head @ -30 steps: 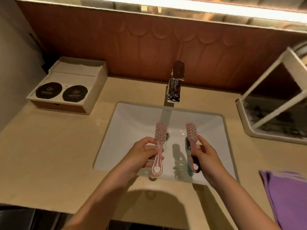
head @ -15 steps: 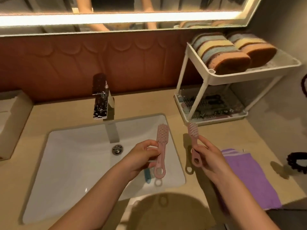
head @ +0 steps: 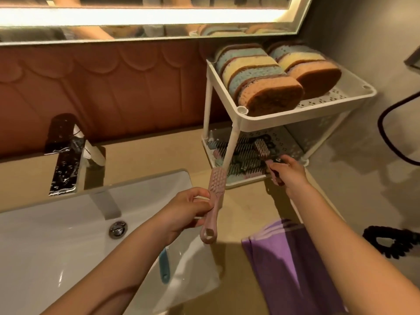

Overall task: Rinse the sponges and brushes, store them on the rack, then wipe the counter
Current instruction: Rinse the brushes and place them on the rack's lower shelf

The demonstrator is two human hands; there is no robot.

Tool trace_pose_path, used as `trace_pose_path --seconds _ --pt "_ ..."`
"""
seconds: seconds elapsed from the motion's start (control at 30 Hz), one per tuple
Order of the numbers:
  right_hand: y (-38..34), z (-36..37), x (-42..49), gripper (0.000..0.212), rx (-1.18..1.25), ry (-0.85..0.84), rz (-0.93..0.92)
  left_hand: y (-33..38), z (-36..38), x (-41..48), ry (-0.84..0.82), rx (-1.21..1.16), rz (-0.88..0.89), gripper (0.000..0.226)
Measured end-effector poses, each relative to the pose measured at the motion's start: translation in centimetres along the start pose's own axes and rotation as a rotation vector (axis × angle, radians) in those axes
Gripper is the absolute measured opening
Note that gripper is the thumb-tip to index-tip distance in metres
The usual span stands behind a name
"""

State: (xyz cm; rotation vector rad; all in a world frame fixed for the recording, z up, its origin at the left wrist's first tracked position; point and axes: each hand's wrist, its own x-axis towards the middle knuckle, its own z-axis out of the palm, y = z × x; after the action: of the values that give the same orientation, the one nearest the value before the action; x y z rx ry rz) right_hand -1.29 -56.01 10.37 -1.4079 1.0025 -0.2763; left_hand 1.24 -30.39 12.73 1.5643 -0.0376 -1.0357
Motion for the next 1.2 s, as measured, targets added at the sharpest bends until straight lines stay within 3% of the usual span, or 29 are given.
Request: trace_pose_path --seconds 0.17,0.37,0.53,0.7,0.83,1.07,1.2 --pt "-1.0 1.3 5.2 0.05 -0.144 0.154 -0.031 -0.7 0.4 1.4 -0.009 -0.02 -0.019 0.018" --pt "-0.4 2.6 9.1 0.052 -0.15 0.103 0.016 -1.2 0.0 1.9 -0.019 -0.035 -0.006 0.018" --pt "1.2 2.1 9.9 0.049 -0.446 0.24 0.028 -1.2 -0.3 2.2 -0.053 -0.033 0.0 0.011" --pt "2.4 1.6 11.5 0.04 -0.684 0.063 -0.191 -1.2 -0.3 2.1 -0.056 -0.035 -0.003 0.009" --pt "2.3 1.4 11.7 0.046 -0.948 0.043 -0.271 -1.3 -0.4 2.1 -0.038 -0.051 -0.014 0.01" --pt "3.6 0.7 12.8 0.036 -1.015 0.0 -0.323 -1.4 0.2 2.1 -0.014 -0.012 -0.027 0.017" --pt "3.8 0.1 11.5 0.029 -0.867 0.05 -0.331 -1.3 0.9 2.2 -0.01 -0.004 -0.03 0.02"
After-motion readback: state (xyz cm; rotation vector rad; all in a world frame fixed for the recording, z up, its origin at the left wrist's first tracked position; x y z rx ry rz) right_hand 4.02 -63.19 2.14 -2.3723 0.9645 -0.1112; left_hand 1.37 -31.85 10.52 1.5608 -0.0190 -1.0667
